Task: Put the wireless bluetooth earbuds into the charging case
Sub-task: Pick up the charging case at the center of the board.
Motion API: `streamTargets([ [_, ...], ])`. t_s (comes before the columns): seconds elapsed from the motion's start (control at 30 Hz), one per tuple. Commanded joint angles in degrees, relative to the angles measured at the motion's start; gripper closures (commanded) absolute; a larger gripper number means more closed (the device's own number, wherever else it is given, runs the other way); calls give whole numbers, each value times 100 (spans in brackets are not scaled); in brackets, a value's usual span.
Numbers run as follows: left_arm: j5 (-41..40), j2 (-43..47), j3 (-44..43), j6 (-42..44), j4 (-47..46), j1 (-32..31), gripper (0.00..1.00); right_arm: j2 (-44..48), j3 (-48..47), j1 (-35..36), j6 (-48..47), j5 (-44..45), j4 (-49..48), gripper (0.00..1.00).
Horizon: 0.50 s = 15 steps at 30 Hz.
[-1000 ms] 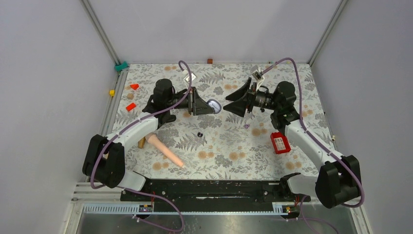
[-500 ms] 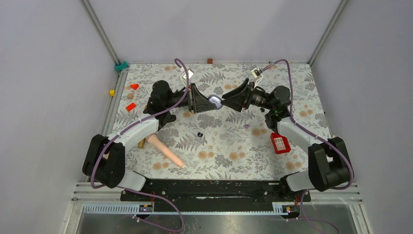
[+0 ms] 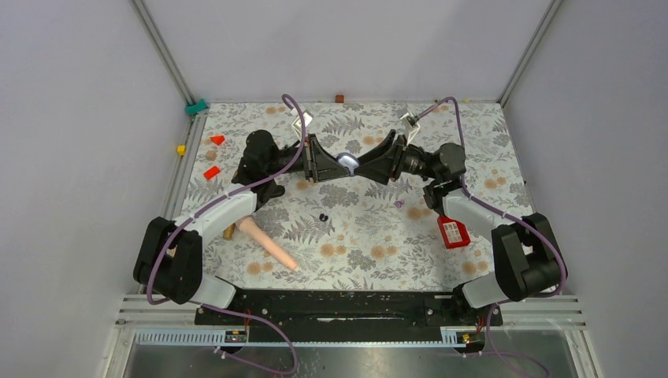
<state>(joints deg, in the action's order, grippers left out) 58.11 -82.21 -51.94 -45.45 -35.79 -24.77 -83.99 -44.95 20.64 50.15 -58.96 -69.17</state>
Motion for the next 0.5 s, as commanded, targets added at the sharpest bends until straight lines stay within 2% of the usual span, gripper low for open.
streamTargets([
  [0.0, -65, 83, -46, 27, -329, 4, 100, 187, 34, 185, -785, -87, 467, 41],
  [0.27, -51, 68, -41, 84, -286, 4, 100, 191, 6, 194, -841, -74, 563, 53],
  [0.47, -64, 65, -38, 185, -192, 3, 100, 355, 21, 139, -880, -129, 523, 54],
])
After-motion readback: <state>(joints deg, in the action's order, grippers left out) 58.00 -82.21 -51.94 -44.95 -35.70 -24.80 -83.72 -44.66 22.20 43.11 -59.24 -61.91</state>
